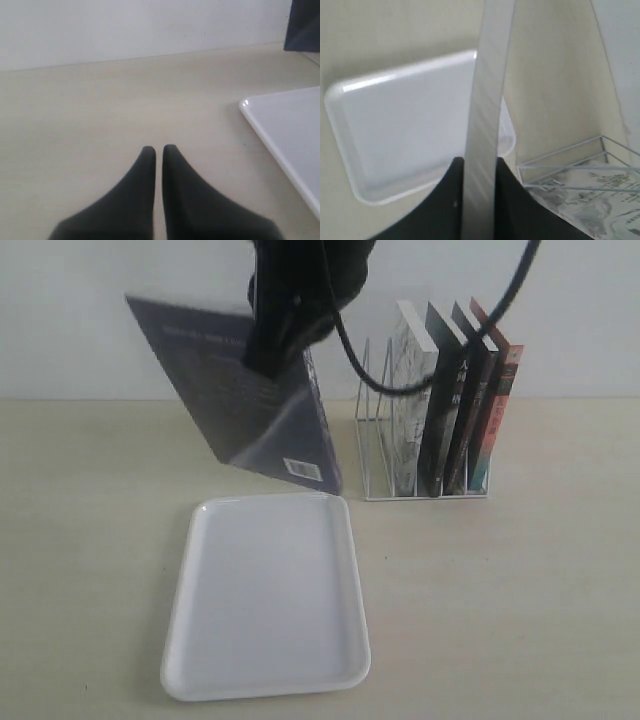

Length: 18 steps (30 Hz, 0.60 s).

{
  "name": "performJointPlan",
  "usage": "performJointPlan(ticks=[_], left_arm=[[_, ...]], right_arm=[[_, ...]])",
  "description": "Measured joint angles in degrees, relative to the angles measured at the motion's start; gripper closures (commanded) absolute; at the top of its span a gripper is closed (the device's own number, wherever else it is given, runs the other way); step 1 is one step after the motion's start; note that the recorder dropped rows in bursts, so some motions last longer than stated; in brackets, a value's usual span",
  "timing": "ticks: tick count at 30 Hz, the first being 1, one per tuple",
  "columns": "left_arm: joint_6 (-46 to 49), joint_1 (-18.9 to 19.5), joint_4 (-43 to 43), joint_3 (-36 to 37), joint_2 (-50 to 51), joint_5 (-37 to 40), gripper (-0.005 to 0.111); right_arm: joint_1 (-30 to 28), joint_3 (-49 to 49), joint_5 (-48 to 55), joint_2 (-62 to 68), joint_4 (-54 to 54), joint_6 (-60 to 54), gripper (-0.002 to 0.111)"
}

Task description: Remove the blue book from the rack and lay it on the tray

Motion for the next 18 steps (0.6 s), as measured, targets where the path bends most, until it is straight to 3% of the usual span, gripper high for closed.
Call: performJointPlan(ticks=[5,11,18], left_arm=[[0.00,0.00,0.00,0.00,0.00,0.00,0.102],[0.00,0.00,0.00,0.00,0.00,0.00,0.102],[0.00,0.00,0.00,0.00,0.00,0.00,0.102]], right_arm=[[7.79,9.23,0.00,-1.03,-13.98,-3.83,0.108],[18.25,17.02,-0.58,-1.28,-31.94,7.21,0.109],[23.92,23.48,-7.28,-7.75,-37.19,15.27,0.109]])
